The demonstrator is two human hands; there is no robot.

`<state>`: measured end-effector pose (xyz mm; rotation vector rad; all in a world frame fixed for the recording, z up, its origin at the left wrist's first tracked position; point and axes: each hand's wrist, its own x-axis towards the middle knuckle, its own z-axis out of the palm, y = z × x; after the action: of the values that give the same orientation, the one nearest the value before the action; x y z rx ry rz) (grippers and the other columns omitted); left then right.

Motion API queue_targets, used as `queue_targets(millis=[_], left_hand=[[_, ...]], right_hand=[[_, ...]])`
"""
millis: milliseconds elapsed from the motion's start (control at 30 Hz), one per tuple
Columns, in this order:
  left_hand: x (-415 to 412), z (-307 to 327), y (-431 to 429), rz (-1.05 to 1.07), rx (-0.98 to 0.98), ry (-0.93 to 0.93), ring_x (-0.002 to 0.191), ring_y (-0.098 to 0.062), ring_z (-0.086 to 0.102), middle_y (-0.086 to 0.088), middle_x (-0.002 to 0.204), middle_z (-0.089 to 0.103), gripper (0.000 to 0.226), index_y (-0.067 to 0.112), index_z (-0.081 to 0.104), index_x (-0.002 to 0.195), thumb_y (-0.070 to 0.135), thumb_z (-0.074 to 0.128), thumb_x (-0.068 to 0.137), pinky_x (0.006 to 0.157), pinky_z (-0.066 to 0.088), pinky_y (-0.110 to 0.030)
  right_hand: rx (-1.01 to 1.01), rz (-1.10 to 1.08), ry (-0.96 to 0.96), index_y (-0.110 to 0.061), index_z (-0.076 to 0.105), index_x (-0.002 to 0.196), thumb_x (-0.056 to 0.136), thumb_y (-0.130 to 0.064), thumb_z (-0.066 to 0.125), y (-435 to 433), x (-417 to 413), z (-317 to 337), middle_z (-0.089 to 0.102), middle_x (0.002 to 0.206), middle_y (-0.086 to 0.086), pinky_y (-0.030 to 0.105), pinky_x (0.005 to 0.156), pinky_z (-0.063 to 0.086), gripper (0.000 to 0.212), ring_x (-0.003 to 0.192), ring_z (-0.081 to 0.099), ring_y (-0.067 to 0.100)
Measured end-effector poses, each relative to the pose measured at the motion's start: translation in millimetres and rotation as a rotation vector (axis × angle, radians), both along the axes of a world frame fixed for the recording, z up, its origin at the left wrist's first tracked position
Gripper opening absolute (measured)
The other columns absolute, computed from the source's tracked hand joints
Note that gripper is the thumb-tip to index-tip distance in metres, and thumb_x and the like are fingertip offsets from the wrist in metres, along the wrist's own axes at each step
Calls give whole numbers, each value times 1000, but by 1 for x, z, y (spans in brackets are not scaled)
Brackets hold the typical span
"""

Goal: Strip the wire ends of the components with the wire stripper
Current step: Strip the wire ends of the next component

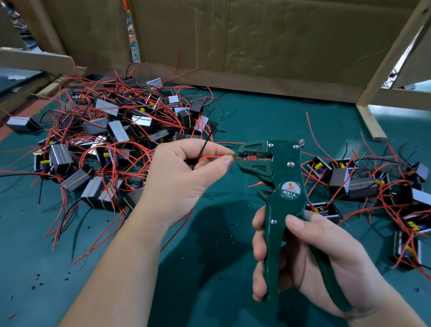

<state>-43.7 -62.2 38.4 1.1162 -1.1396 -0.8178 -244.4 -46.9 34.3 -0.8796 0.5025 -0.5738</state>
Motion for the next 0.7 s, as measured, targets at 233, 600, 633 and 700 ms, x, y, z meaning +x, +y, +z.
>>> queue_targets(millis=[233, 600, 633, 700], left_hand=[[0, 1, 1, -91, 22, 70, 46, -8, 31, 13, 57, 43, 8, 24, 57, 84, 17, 61, 85, 41, 30, -17], [-3, -4, -2, -144, 55, -152, 54, -7, 41, 13, 66, 57, 23, 34, 71, 76, 36, 54, 90, 51, 40, -17], [-3, -4, -2, -130, 52, -164, 56, -7, 43, 8, 74, 60, 18, 35, 73, 80, 38, 59, 89, 53, 39, -16], [-5, -5, -2, -100, 27, -175, 59, -6, 45, 4, 82, 59, 14, 35, 75, 88, 37, 61, 84, 58, 38, -19]], right_hand=[[32, -84, 45, -11, 65, 85, 65, -61, 75, 2, 7, -1, 56, 68, 14, 39, 51, 49, 55, 44, 57, 31], [105, -222, -131, -2, 65, 105, 64, -39, 74, -12, 0, 0, 60, 87, 22, 57, 69, 53, 56, 70, 61, 44], [99, -178, -140, -2, 64, 107, 62, -37, 78, -13, -2, 0, 60, 88, 23, 58, 70, 52, 59, 72, 61, 45], [105, -86, -132, -1, 64, 110, 61, -35, 81, -12, -4, -1, 60, 90, 24, 58, 71, 51, 62, 73, 61, 46]])
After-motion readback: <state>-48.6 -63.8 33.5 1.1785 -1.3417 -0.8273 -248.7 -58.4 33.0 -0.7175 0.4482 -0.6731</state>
